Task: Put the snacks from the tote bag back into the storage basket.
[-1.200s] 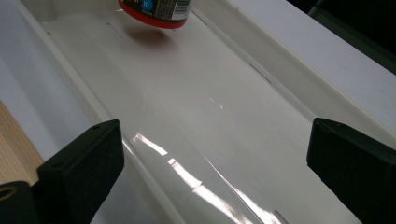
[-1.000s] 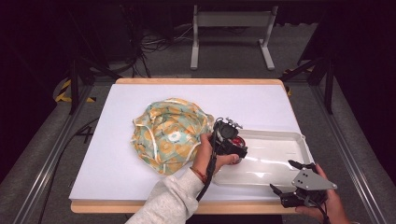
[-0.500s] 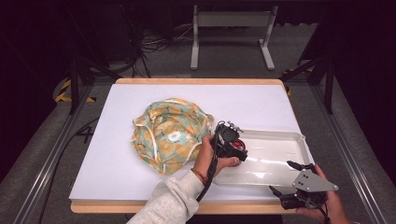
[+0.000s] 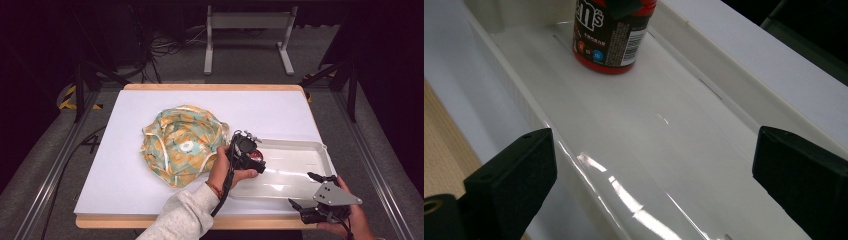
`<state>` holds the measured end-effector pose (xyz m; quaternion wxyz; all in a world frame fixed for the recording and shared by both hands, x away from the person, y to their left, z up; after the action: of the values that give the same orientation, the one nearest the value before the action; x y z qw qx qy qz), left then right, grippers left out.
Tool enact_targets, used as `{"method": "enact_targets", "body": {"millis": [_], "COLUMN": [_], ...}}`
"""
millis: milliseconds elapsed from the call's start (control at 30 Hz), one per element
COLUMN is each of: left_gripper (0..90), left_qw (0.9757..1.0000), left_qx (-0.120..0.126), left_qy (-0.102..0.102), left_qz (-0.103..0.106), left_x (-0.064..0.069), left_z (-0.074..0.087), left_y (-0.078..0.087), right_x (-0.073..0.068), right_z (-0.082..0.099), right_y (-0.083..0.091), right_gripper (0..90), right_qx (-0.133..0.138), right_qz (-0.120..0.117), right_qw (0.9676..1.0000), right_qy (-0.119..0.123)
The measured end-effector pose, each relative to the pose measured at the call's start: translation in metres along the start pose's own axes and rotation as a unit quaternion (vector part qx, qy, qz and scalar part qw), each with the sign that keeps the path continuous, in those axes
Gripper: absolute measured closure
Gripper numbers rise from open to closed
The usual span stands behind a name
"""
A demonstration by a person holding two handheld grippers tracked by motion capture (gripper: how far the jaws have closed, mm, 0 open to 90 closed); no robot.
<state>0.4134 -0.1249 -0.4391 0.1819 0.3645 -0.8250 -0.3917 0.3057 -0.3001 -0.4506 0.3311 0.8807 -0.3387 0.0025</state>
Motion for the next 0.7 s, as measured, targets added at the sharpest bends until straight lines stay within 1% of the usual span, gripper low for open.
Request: {"method": "enact_targets", "body": {"millis": [167,200,267,333,533,600,700], "left_gripper": [18.5,18.5,18.2,18.1,18.0,18.1,18.1], "left_qw": [0.9999,0.9999,0.9999,0.9997,0.9996,0.9996,0.9996], "left_qx": [0.011,0.011,0.016,0.023,0.027,0.026,0.025], "left_qy": [-0.003,-0.007,-0.005,-0.008,-0.010,-0.015,-0.014], "left_qz": [-0.002,-0.001,0.001,0.000,0.000,-0.002,-0.003], "left_x": [-0.003,-0.004,-0.004,-0.003,-0.003,-0.004,-0.004], "left_z": [-0.003,-0.004,-0.004,-0.006,-0.008,-0.008,-0.009], "left_y": [0.005,0.005,0.007,0.008,0.010,0.011,0.011], "right_x": [0.001,0.001,0.001,0.001,0.001,0.001,0.001], "right_z": [0.001,0.001,0.000,0.000,0.000,0.000,0.000], "right_y": [0.000,0.000,-0.001,-0.001,0.000,0.000,0.000], "right_gripper": [4.2,4.2,4.2,4.2,4.2,4.2,4.2], "right_qx": [-0.001,-0.002,-0.002,-0.002,-0.002,-0.001,-0.001], "right_qz": [0.002,0.002,0.002,0.002,0.003,0.002,0.003], "right_qw": [1.0000,1.0000,1.0000,1.0000,1.0000,1.0000,1.0000], "right_qy": [-0.003,-0.003,-0.004,-0.003,-0.004,-0.002,-0.004]}}
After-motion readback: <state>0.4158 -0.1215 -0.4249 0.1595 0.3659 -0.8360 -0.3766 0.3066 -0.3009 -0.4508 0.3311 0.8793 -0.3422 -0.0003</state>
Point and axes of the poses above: each handheld gripper's, and its own axes: y roughly backward along the jaws, z roughly out of its underside, x roughly to its right, the point moved 7 cm from there along -y, roughly forward along the jaws, and after that the axes turned 10 degrees about -z, right-handed, at the moved point
